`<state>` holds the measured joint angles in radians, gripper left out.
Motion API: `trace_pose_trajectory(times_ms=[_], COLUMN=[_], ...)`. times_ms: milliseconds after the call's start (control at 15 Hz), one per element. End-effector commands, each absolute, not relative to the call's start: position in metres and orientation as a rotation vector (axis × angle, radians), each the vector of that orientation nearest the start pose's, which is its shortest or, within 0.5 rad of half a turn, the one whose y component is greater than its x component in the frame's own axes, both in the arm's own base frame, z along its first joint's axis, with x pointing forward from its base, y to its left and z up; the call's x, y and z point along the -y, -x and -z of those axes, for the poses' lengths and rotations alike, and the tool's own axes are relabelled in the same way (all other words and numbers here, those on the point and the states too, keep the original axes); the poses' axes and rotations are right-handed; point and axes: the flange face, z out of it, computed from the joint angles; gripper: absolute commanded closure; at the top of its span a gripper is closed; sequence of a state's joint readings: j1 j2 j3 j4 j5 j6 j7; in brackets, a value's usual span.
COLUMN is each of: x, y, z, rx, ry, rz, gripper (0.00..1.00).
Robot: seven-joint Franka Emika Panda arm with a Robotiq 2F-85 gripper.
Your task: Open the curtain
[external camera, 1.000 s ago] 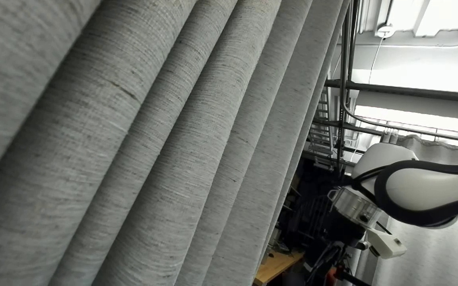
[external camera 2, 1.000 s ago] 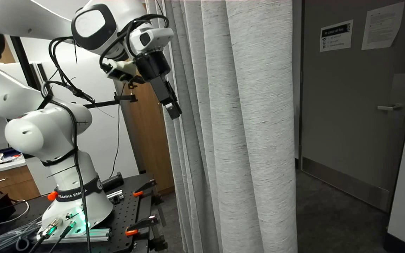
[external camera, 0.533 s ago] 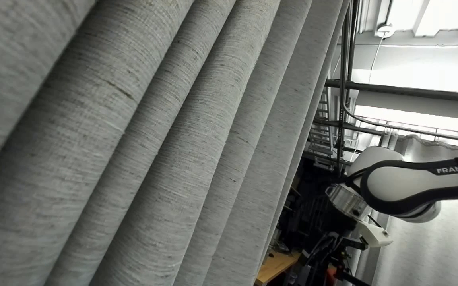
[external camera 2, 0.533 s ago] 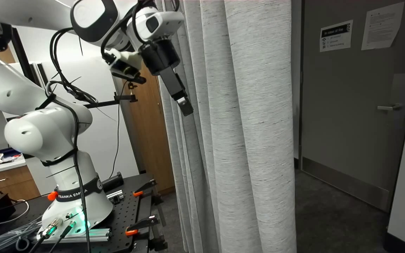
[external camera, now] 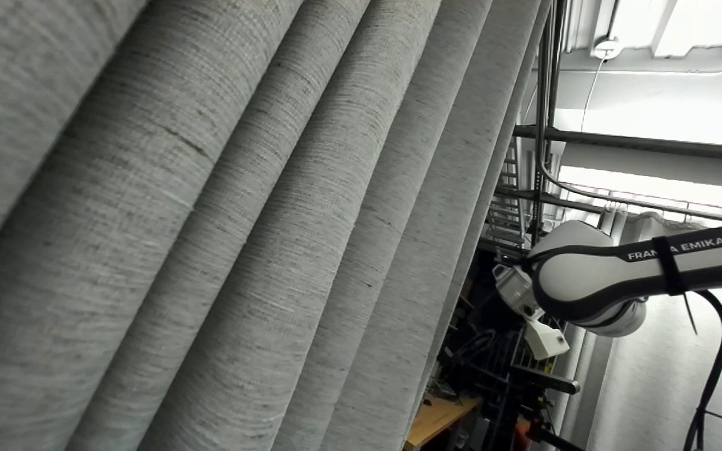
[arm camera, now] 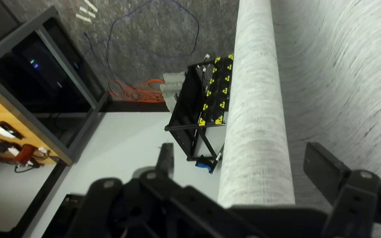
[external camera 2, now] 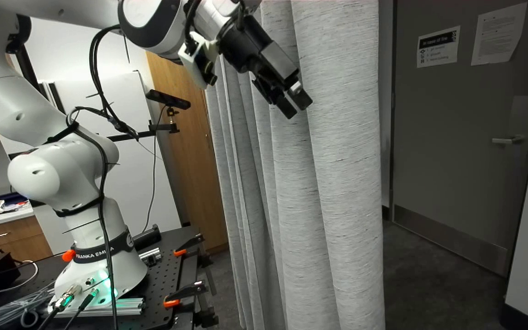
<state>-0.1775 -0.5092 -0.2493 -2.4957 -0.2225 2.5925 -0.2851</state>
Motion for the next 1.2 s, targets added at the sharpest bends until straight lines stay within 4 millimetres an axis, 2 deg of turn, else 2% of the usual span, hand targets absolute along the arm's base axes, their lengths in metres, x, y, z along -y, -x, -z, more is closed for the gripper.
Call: trace_pose_trajectory(times_ms=[0, 267, 667, 867, 1133], x=[0.186, 0.179, 0.183, 0.186, 0.183], y=[-0.415, -0.414, -0.407, -0.406, -0.409], z=[-0.545, -0.58, -0.641, -0.662, -0.68], rx=[0.125, 0.162, 0.108, 0.09, 0.072], ry=[3.2, 3.109, 3.017, 2.974, 2.925], rz=[1.048, 1.205, 1.518, 1.649, 1.81], gripper=[0.0, 0.0, 0.0, 0.0, 0.0])
